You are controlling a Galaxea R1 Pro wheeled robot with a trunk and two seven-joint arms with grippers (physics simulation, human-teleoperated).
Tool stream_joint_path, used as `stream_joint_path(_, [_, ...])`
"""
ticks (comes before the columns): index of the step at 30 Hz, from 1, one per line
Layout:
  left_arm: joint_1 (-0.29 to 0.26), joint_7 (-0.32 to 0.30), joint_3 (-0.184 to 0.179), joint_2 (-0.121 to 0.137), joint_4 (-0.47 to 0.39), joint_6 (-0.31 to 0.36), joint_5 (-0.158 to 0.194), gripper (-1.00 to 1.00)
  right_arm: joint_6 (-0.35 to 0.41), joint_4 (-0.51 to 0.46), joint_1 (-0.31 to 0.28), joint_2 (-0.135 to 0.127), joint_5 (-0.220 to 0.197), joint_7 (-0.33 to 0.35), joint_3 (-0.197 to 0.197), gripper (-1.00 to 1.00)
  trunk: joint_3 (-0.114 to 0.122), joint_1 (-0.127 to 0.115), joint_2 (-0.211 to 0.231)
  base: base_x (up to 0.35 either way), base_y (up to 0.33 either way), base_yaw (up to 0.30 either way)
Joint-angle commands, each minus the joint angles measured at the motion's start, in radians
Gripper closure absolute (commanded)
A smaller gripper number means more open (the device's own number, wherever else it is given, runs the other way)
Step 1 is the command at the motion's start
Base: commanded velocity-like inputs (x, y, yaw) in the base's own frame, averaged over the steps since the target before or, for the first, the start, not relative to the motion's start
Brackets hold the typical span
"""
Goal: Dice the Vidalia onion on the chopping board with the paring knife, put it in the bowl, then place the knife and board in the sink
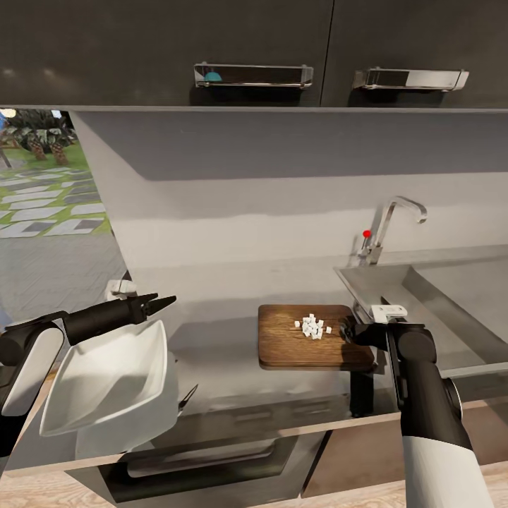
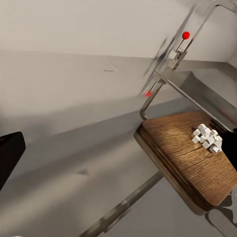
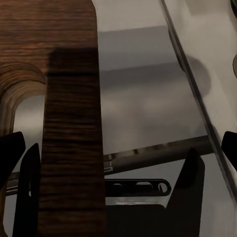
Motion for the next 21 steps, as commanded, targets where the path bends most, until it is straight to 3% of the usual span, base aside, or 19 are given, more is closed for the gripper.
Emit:
stream_joint_path(1, [-0.001,-0.002,0.001,0.0,0.0,0.006,0.002,-1.0,0.003,-0.001,-0.001,0.001,0.01,0.01,-0.002,-1.0,-0.001,0.0,-0.001,0.0,0.0,0.0])
stream_joint_path(21, [-0.001,-0.002,0.001,0.0,0.0,0.006,0.002,-1.0,0.003,-0.001,-0.001,0.001,0.011,0.01,-0.002,-1.0,-0.001,0.0,-0.001,0.0,0.0,0.0])
